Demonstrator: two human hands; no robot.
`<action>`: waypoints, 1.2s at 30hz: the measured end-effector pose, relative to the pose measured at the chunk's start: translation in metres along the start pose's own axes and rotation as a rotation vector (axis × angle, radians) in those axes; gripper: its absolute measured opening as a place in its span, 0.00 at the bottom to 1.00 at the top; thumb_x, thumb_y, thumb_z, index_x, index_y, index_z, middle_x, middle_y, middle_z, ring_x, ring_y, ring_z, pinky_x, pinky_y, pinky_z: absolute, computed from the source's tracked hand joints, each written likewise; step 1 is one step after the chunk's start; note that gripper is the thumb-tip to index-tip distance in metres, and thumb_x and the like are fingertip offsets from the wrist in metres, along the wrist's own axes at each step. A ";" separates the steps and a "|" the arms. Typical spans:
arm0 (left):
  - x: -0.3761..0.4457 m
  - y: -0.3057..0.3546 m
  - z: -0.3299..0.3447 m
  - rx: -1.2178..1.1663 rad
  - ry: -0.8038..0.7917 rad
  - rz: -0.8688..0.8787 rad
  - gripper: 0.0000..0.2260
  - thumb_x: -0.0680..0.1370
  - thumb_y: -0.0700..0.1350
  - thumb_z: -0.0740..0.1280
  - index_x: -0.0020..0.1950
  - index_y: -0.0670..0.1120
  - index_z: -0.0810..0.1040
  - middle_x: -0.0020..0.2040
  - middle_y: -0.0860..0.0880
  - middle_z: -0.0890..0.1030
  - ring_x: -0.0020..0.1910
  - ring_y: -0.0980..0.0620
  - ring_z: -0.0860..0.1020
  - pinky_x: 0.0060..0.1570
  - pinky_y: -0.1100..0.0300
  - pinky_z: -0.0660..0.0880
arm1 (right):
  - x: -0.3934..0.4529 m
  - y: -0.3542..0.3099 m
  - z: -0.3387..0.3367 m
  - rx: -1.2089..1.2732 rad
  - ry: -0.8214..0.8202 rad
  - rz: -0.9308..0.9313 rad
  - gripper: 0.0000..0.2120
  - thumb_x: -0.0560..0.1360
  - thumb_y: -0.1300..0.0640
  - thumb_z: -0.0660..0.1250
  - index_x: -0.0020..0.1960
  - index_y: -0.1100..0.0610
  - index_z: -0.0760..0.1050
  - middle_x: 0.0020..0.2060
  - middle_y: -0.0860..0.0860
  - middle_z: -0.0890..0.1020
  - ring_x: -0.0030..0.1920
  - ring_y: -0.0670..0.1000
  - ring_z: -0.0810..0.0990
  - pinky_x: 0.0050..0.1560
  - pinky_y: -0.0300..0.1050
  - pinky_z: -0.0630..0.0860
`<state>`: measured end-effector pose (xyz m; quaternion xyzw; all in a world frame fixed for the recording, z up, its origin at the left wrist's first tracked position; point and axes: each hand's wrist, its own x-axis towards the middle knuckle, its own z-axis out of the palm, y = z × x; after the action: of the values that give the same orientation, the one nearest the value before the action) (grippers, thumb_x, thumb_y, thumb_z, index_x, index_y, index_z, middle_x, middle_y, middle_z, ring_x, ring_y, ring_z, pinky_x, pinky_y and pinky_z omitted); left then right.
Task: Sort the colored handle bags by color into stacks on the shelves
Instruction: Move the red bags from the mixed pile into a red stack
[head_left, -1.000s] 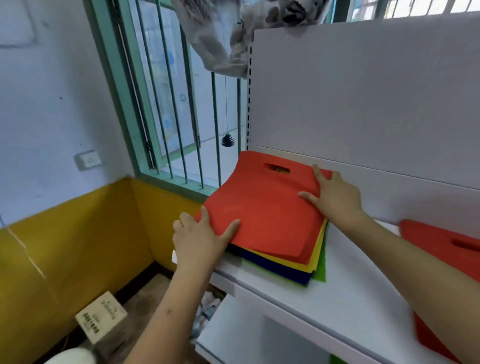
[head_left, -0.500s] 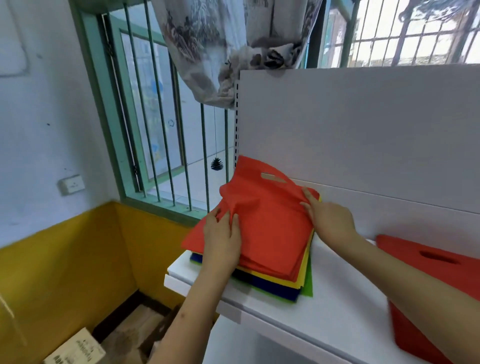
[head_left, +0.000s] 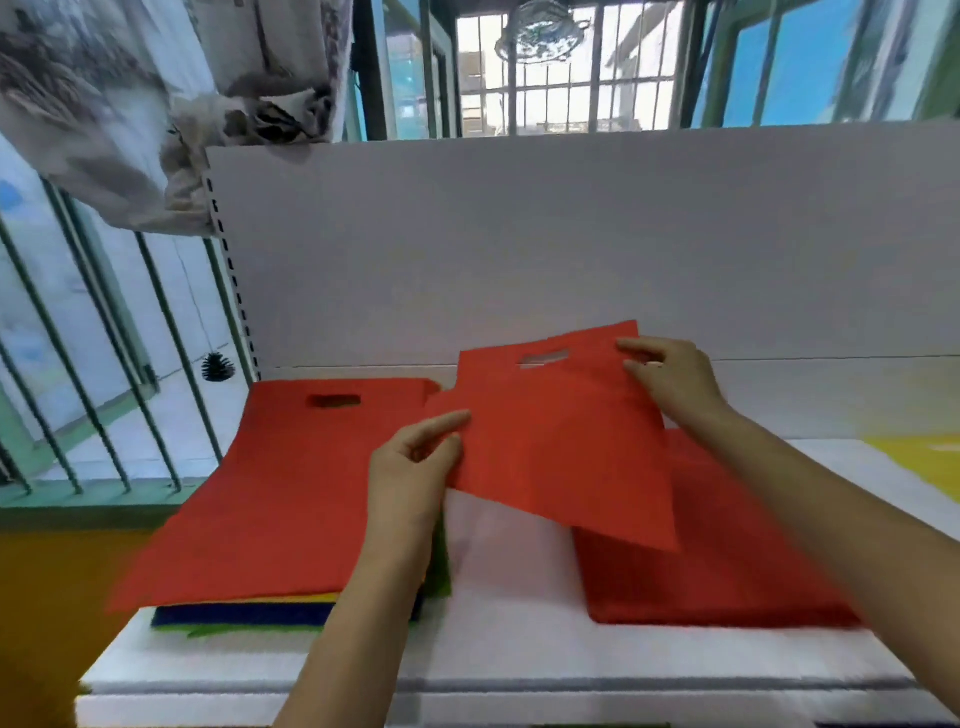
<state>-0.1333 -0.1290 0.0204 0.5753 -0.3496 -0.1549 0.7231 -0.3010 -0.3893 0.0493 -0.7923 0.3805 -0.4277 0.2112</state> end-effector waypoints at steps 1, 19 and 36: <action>-0.003 -0.009 0.015 0.085 -0.029 0.012 0.12 0.76 0.34 0.68 0.51 0.49 0.86 0.51 0.51 0.85 0.50 0.58 0.82 0.51 0.65 0.77 | -0.002 0.016 -0.013 -0.056 0.000 0.029 0.15 0.74 0.59 0.69 0.60 0.50 0.81 0.57 0.50 0.83 0.55 0.50 0.80 0.59 0.40 0.71; -0.050 -0.079 0.110 0.930 -0.506 -0.058 0.21 0.74 0.50 0.69 0.66 0.48 0.75 0.58 0.48 0.73 0.56 0.50 0.77 0.54 0.67 0.68 | -0.032 0.127 -0.021 -0.403 -0.298 0.462 0.21 0.77 0.56 0.63 0.67 0.63 0.67 0.63 0.62 0.75 0.63 0.61 0.74 0.57 0.47 0.72; 0.133 0.021 -0.110 1.357 -0.156 0.218 0.22 0.78 0.52 0.66 0.70 0.45 0.73 0.65 0.43 0.75 0.63 0.44 0.74 0.61 0.52 0.71 | -0.131 -0.118 0.103 -0.132 -0.496 -0.324 0.32 0.77 0.38 0.60 0.76 0.52 0.61 0.74 0.49 0.65 0.73 0.51 0.63 0.72 0.45 0.59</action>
<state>0.0320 -0.1268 0.0733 0.8493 -0.4758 0.1306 0.1875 -0.2100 -0.2122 0.0032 -0.9350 0.2128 -0.2235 0.1746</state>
